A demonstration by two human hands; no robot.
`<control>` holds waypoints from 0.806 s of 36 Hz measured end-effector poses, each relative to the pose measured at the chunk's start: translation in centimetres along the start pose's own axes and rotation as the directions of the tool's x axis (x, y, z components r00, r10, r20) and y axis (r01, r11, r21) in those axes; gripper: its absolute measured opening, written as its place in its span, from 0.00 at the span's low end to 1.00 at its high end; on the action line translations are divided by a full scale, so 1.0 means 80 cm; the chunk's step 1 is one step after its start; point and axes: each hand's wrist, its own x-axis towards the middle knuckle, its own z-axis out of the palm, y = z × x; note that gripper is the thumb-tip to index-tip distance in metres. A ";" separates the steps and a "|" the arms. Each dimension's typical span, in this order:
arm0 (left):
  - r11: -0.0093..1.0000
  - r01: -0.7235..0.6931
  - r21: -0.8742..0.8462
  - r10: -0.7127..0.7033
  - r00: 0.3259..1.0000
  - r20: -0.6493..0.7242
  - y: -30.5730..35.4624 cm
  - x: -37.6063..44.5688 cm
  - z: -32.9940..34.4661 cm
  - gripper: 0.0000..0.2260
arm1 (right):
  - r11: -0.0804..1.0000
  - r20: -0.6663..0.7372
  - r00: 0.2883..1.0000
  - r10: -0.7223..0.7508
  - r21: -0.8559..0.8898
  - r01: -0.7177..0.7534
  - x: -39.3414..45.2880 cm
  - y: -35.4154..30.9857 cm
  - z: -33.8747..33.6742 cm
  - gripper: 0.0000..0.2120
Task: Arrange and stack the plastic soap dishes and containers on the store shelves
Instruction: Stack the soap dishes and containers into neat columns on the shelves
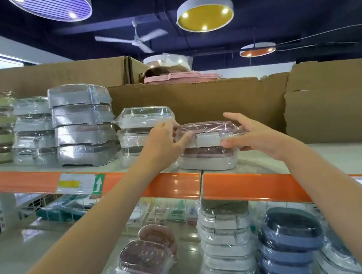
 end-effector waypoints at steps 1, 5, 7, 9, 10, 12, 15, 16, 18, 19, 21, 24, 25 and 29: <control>1.000 -0.008 0.017 0.008 1.000 0.006 0.000 0.000 0.001 0.17 | 1.000 0.021 1.000 -0.007 -0.008 0.007 0.000 0.000 0.000 0.35; 1.000 -0.008 0.012 0.007 1.000 0.011 0.004 -0.003 -0.002 0.21 | 1.000 0.062 0.998 0.024 -0.008 -0.024 -0.001 -0.005 0.002 0.29; 1.000 0.005 -0.015 -0.004 0.999 0.032 0.005 -0.003 -0.003 0.22 | 1.000 0.021 0.999 0.029 -0.011 -0.029 0.001 -0.006 0.002 0.25; 0.999 0.015 -0.052 -0.012 0.998 0.055 0.007 -0.003 -0.004 0.23 | 0.998 -0.018 1.000 0.014 -0.055 -0.015 0.004 -0.004 0.003 0.18; 0.998 0.015 -0.063 -0.011 0.998 0.057 0.007 -0.003 -0.004 0.23 | 0.997 -0.022 1.000 0.008 -0.080 -0.009 0.005 -0.002 0.003 0.17; 0.997 0.008 -0.078 -0.004 0.998 0.055 0.008 -0.003 -0.004 0.23 | 0.993 -0.011 1.000 0.013 -0.118 -0.014 0.006 0.002 0.003 0.18; 0.995 0.018 -0.098 -0.012 0.998 0.057 0.007 -0.002 -0.006 0.24 | 0.984 -0.019 1.000 0.016 -0.175 -0.019 0.005 0.001 0.005 0.27; 0.995 0.024 -0.100 -0.018 0.998 0.063 0.006 -0.001 -0.006 0.24 | 0.981 -0.022 1.000 0.011 -0.194 -0.015 0.004 0.001 0.005 0.30; 0.995 0.033 -0.089 -0.027 0.997 0.071 0.005 -0.001 -0.006 0.25 | 0.975 -0.028 1.000 -0.004 -0.221 -0.002 0.003 0.000 0.006 0.31; 0.996 0.038 -0.077 -0.033 0.997 0.073 0.006 -0.001 -0.006 0.25 | 0.974 -0.040 0.999 -0.017 -0.228 0.008 0.001 -0.001 0.007 0.31; 0.998 0.045 -0.037 -0.042 0.996 0.078 0.008 -0.001 -0.007 0.25 | 0.968 -0.067 0.996 -0.051 -0.249 0.033 -0.003 -0.002 0.009 0.29; 0.998 0.050 0.039 -0.054 0.990 0.127 0.011 -0.002 -0.012 0.25 | 0.935 -0.122 0.985 -0.121 -0.348 0.071 -0.008 -0.006 0.012 0.29; 0.997 0.049 0.054 -0.057 0.988 0.145 0.012 -0.003 -0.014 0.24 | 0.924 -0.136 0.980 -0.142 -0.374 0.082 -0.010 -0.009 0.015 0.29; 0.996 0.090 -0.003 -0.090 0.993 0.075 0.004 -0.017 -0.029 0.16 | 0.898 -0.170 0.973 -0.156 -0.435 0.068 -0.011 -0.012 0.019 0.30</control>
